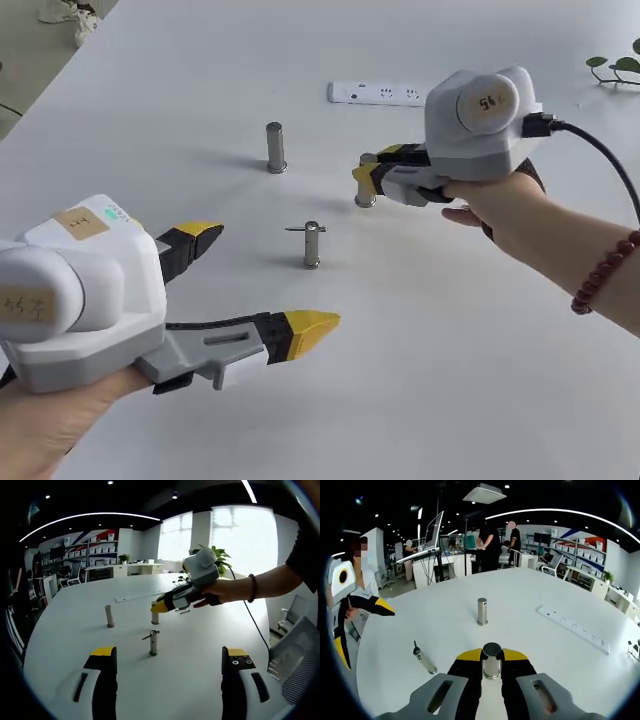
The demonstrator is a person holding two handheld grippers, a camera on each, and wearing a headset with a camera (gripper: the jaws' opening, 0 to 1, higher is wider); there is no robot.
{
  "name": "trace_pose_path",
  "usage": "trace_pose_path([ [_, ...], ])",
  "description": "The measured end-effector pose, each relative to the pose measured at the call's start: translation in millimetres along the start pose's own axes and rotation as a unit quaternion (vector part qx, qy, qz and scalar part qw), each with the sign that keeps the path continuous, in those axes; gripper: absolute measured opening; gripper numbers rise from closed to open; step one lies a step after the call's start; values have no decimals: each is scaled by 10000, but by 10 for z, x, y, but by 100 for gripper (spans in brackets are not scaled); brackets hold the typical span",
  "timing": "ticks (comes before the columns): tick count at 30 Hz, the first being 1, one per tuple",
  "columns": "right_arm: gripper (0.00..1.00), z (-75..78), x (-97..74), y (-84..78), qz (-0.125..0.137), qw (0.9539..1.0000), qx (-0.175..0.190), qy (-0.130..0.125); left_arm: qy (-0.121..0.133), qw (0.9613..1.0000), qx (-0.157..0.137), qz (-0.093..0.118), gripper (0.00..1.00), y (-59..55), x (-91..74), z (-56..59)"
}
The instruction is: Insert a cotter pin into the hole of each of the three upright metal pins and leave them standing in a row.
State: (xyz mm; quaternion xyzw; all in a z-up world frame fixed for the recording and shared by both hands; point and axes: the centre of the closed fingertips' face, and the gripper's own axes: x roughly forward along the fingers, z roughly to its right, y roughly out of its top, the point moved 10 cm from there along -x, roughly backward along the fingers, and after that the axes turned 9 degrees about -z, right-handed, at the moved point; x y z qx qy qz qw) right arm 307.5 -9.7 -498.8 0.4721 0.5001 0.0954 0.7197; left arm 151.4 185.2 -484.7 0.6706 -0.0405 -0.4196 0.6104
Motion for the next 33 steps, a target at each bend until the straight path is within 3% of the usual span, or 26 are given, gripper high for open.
trace_pose_path([
  [7,8,-191,-209,-79,13,9999,-39,-167,-5,10000,45,14,86,19,-18,36],
  [13,8,-192,-261,-116,9,9997,98,-218,-51,10000,57,27,85,43,-36,81],
  [22,8,-421,-397,-274,-66,9983,298,-505,-56,9999,106,33,84,47,-68,119],
  [26,8,-492,-433,-340,-54,9952,695,-691,-62,9999,130,47,84,49,-78,134],
  [33,8,-631,-483,-432,-82,9913,839,-1012,-61,9999,138,55,83,48,-100,145],
])
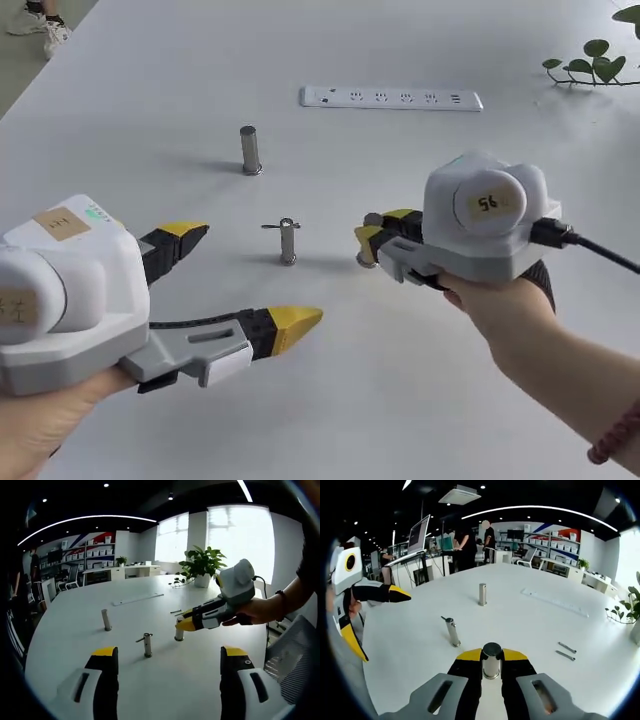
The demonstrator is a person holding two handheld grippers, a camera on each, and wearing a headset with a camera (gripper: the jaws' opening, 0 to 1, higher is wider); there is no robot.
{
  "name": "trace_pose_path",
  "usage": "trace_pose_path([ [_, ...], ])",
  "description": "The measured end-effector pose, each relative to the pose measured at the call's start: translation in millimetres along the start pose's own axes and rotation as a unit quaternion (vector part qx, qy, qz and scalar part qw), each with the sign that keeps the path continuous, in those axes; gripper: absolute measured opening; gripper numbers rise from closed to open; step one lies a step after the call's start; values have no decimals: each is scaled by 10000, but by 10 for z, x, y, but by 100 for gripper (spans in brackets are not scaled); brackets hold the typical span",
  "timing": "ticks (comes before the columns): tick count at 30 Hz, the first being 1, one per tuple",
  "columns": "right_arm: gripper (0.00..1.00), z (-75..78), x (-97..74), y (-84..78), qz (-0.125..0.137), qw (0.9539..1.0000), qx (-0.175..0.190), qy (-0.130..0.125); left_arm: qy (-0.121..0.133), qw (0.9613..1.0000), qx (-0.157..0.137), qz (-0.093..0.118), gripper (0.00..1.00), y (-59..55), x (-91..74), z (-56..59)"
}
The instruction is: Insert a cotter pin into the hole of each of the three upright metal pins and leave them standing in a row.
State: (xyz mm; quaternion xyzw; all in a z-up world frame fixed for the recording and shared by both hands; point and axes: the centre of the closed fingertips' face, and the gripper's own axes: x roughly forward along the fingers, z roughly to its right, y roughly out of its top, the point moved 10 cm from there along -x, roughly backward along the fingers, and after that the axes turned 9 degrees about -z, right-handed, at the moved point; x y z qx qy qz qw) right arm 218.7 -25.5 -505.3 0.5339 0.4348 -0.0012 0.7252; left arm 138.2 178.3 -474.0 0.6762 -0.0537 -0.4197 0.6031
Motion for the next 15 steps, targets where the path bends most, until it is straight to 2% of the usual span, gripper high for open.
trace_pose_path([
  [2,8,-21,-15,-30,-22,9998,157,-79,2,10000,1,-21,83,-6,-1,-2],
  [15,8,-164,-7,-139,-45,9993,294,-227,-33,10000,35,-47,83,-6,12,11],
])
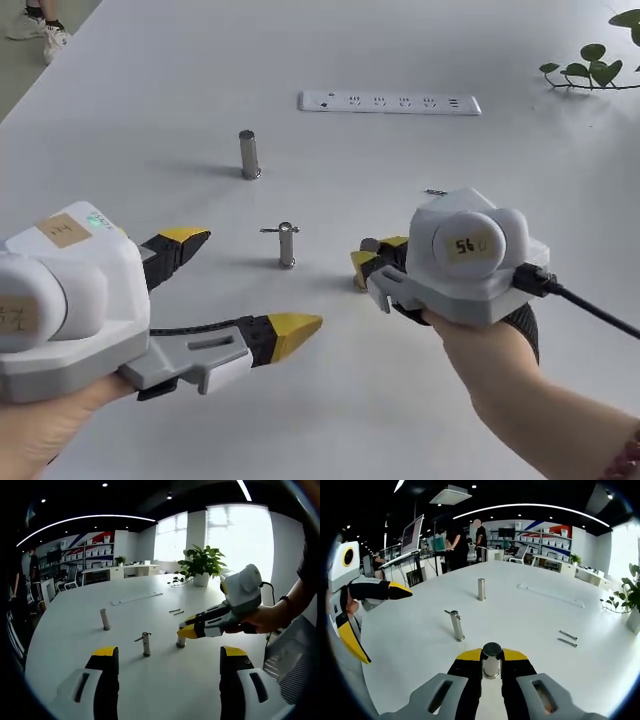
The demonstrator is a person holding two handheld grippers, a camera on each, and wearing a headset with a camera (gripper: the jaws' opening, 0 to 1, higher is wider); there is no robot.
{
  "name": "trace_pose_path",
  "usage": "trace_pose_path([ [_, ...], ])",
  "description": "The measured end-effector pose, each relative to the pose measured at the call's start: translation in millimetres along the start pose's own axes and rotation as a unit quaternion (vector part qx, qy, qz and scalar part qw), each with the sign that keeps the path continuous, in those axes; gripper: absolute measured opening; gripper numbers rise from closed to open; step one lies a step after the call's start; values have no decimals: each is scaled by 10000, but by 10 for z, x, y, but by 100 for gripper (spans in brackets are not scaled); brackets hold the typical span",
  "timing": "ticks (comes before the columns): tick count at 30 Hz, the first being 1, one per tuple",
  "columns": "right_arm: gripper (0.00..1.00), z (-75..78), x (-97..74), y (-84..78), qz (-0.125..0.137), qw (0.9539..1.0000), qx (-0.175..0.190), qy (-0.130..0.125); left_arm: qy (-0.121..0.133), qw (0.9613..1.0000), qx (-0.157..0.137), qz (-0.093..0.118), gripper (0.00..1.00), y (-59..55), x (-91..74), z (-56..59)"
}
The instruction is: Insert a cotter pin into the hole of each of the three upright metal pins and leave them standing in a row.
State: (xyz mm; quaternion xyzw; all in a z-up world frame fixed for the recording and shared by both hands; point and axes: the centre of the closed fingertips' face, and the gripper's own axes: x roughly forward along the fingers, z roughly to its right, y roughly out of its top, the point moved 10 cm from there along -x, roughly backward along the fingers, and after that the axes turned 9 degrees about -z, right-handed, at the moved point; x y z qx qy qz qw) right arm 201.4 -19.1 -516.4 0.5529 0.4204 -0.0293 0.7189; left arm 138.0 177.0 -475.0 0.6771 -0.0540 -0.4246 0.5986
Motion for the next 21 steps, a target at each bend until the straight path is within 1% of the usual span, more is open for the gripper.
trace_pose_path([
  [4,8,-12,-3,-17,27,10000,37,-18,7,10000,-6,-29,82,-9,2,-9],
  [9,9,-26,-14,-52,127,9999,39,-45,-6,10000,-14,-48,82,-19,11,-7],
  [10,9,-25,-15,-54,142,9998,130,-38,-10,10000,-12,-58,82,-21,14,-4],
  [12,9,-27,-18,-55,141,9997,175,-46,-3,10000,-7,-75,82,-27,16,-1],
  [14,9,-40,-24,-62,155,9996,201,-110,-8,10000,-18,-87,82,-36,18,1],
  [16,9,-55,-27,-71,191,9991,343,-174,-11,10000,-20,-91,82,-40,18,1],
  [19,9,-59,-22,-71,188,9988,427,-166,-9,10000,-12,-98,82,-40,15,1],
  [21,9,-58,-17,-71,155,9986,478,-150,-22,10000,-15,-65,83,-32,14,4],
])
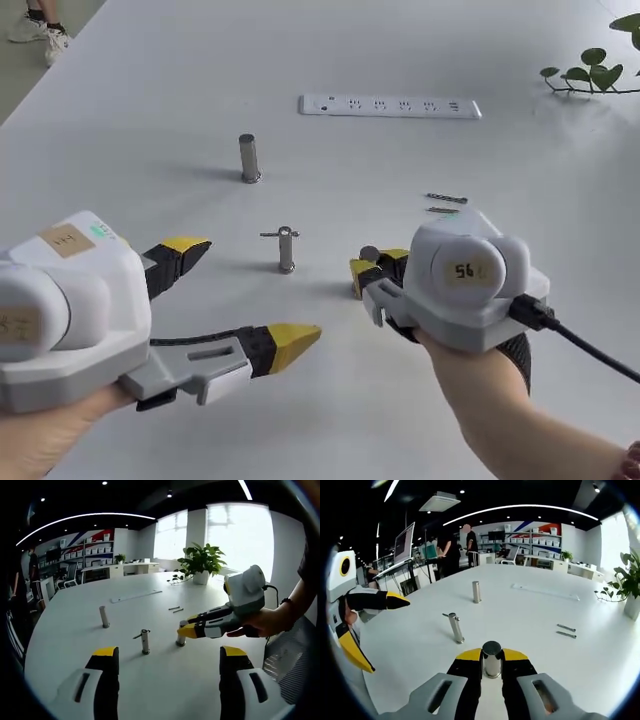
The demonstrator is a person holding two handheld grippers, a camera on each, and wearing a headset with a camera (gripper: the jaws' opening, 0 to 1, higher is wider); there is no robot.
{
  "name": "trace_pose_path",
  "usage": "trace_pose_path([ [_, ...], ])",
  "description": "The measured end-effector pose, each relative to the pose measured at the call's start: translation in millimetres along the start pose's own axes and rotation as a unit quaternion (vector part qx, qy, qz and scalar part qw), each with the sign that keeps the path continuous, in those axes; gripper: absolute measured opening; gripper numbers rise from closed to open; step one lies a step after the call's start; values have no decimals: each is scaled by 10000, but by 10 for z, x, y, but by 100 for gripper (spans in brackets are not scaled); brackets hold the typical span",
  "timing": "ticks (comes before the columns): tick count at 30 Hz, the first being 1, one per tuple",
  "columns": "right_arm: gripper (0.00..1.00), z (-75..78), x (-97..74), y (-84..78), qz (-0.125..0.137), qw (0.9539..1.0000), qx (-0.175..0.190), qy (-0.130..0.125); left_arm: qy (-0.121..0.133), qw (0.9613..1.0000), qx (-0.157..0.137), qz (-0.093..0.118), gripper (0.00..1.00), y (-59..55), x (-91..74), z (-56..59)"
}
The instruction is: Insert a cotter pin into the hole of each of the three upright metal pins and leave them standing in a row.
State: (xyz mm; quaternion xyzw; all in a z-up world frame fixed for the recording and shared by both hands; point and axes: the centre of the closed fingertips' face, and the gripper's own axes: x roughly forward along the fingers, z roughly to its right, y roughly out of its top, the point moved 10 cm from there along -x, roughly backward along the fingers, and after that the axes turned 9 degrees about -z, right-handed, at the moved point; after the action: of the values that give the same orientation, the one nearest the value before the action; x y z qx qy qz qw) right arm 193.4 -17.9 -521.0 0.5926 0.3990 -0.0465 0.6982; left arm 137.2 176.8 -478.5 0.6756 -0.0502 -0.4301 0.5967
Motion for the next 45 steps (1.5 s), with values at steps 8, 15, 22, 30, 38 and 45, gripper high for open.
trace_pose_path([
  [8,19,1,-21,-34,28,9993,209,320,-6,10000,53,-30,83,-4,8,8],
  [15,24,41,-75,25,98,9988,157,464,1,10000,71,-20,83,6,7,7],
  [22,28,114,-160,65,22,9978,71,653,10,10000,80,-14,83,13,9,14],
  [30,29,219,-337,184,67,9934,-294,1103,-14,10000,85,-20,83,6,10,18],
  [38,21,447,-470,296,34,9907,-598,1223,61,9999,73,-50,81,-1,-2,16],
  [45,19,780,-455,342,-166,9895,-821,1174,111,9999,61,-72,80,-5,-19,8],
])
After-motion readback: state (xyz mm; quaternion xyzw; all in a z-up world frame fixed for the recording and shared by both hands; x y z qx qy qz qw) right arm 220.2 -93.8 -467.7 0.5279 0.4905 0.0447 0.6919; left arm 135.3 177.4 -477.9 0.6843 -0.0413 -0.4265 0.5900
